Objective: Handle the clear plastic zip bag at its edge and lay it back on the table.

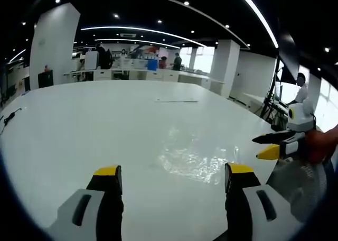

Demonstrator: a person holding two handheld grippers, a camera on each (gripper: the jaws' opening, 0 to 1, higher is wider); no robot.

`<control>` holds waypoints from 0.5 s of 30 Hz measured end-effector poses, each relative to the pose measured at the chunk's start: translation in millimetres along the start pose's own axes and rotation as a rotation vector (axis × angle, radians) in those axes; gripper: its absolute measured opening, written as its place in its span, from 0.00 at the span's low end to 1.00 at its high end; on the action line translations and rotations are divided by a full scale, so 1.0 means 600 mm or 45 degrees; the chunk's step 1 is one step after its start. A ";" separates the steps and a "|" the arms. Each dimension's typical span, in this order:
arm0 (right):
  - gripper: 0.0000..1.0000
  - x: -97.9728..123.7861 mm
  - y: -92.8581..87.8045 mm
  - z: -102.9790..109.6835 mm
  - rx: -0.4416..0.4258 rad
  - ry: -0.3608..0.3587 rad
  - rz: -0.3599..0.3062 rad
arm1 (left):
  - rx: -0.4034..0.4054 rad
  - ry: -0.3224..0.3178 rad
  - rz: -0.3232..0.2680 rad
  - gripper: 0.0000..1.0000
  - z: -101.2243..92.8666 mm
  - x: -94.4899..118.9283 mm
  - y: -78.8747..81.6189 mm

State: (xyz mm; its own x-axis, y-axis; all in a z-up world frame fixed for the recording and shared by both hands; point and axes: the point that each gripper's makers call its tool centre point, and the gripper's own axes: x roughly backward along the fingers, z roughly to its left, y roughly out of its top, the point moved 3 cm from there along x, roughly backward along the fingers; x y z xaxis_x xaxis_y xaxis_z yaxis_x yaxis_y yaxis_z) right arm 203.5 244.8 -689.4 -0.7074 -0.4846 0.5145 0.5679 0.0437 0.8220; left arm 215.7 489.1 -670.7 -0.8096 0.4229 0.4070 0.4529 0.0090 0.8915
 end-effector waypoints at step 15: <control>0.91 0.000 0.000 -0.001 -0.007 0.000 0.004 | 0.010 -0.002 0.003 0.77 0.000 0.001 0.001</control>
State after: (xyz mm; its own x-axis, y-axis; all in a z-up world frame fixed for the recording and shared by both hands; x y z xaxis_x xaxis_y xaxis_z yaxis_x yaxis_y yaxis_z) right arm 203.7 244.1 -689.3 -0.7055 -0.4847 0.5171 0.5723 0.0407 0.8190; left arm 215.6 489.3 -670.0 -0.8082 0.4243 0.4084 0.4575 0.0154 0.8891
